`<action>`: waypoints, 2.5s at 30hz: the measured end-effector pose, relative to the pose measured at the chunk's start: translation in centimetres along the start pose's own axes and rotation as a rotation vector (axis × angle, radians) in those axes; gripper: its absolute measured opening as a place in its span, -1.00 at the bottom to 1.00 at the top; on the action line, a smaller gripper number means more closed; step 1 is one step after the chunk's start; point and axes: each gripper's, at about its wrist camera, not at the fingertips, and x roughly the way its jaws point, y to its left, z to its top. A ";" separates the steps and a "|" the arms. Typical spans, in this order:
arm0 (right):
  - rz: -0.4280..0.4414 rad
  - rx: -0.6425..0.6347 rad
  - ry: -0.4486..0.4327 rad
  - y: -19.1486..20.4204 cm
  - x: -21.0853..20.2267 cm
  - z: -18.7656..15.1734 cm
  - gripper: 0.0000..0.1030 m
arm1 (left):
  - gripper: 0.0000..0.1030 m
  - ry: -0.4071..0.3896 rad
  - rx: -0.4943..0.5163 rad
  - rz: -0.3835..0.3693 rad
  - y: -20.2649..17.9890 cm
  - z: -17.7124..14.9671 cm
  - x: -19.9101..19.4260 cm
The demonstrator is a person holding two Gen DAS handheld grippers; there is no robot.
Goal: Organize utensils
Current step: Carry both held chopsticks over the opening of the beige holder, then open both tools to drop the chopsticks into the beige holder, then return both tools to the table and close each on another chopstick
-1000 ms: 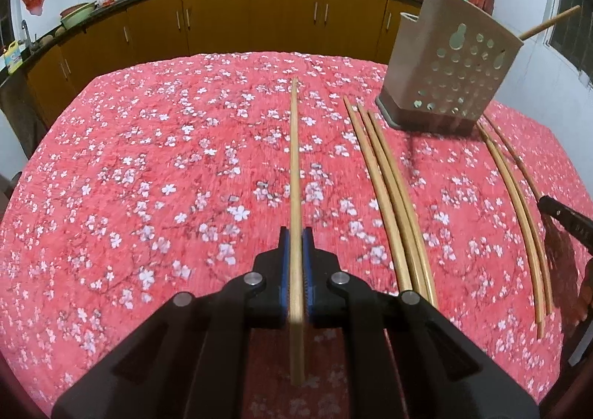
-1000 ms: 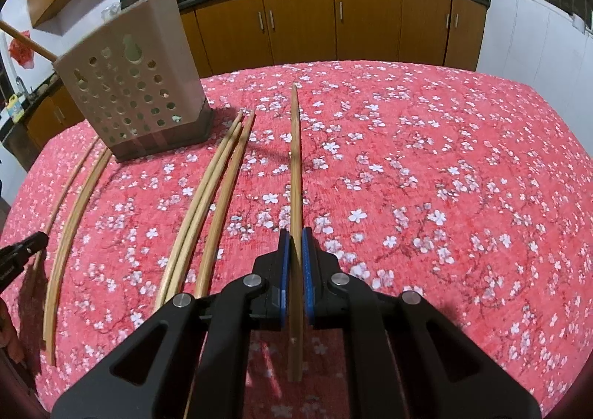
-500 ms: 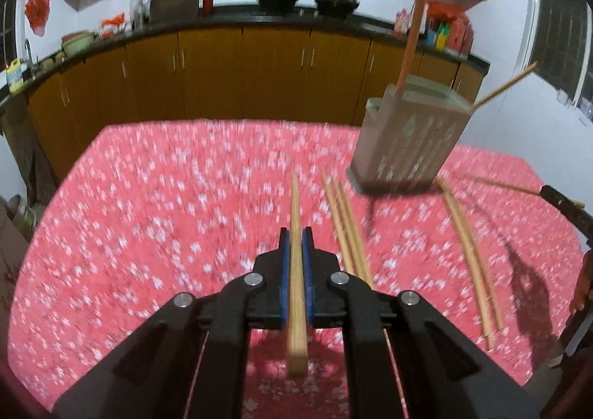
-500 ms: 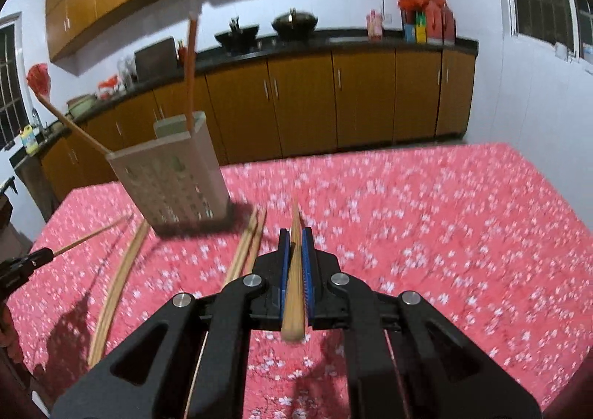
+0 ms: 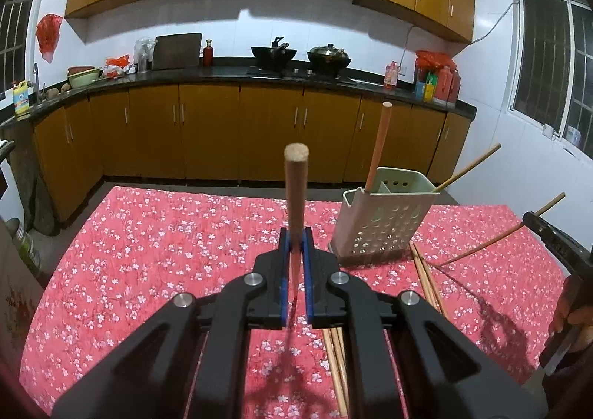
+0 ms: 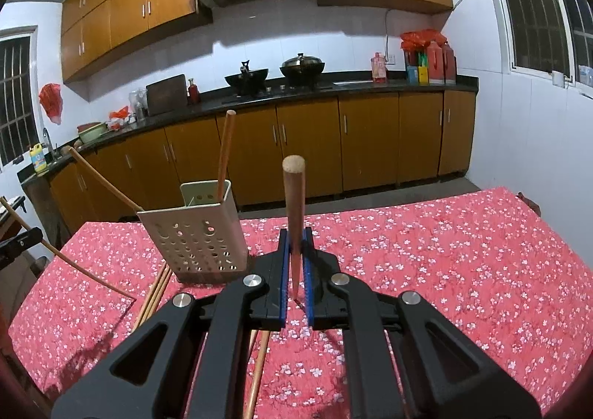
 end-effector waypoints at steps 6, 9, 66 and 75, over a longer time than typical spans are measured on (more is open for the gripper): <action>0.060 0.038 -0.081 0.4 -2.1 2.6 -0.86 | -0.85 -0.028 -0.001 -0.079 -1.0 1.2 -1.5; 0.135 0.046 -0.146 1.2 -4.1 4.8 -0.86 | -0.85 -0.072 0.024 -0.134 -2.4 2.7 -2.7; 0.057 0.017 -0.059 1.5 -0.4 2.1 -0.32 | -0.11 -0.064 -0.038 -0.014 -1.1 1.4 0.3; 0.085 0.079 0.397 0.4 8.5 -7.9 -0.46 | -0.17 0.252 -0.042 0.039 1.0 -7.1 6.6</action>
